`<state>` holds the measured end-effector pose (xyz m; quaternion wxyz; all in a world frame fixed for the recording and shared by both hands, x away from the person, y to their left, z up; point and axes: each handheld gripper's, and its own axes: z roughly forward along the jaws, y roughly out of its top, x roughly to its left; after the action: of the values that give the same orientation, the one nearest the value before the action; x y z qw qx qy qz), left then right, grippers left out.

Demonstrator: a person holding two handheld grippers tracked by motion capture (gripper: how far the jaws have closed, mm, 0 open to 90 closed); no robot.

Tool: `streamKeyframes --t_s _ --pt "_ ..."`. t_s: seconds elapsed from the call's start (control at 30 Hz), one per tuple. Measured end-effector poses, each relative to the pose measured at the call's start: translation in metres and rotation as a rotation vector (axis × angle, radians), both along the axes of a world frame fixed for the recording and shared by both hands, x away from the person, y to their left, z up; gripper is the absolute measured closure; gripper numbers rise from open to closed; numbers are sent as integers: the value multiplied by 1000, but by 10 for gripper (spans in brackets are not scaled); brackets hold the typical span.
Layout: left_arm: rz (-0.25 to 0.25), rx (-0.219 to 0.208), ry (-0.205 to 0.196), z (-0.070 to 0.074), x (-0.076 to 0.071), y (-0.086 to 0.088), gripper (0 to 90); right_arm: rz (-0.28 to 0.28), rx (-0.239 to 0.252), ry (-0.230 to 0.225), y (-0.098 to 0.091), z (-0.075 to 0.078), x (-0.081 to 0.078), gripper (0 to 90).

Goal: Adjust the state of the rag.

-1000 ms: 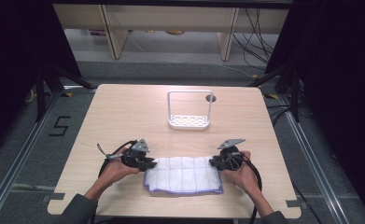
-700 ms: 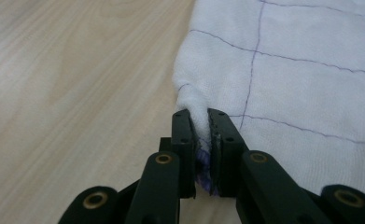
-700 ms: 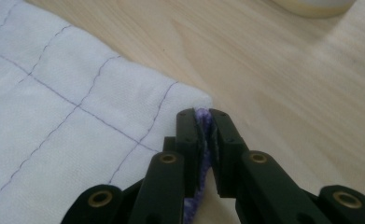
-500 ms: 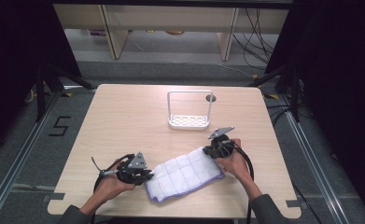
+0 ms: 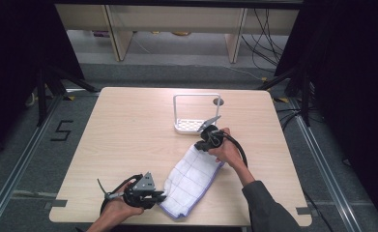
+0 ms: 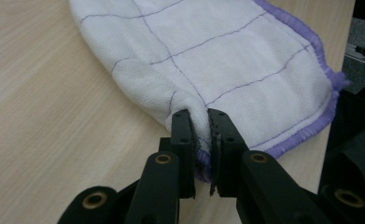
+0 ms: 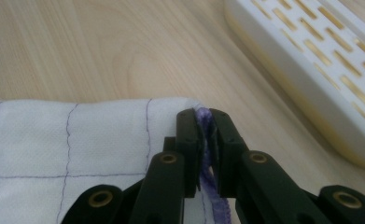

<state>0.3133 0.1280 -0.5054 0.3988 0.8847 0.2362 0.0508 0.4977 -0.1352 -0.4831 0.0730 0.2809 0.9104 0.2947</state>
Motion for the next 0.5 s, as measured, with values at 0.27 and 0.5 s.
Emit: streamKeyframes --t_s 0.27,0.5 --pt "-7 -24 -12 0 -16 -18 811 70 -28 4 29 -1 10 832" --pt "-9 -20 -35 -2 -24 -29 807 116 -35 29 51 -2 11 831"
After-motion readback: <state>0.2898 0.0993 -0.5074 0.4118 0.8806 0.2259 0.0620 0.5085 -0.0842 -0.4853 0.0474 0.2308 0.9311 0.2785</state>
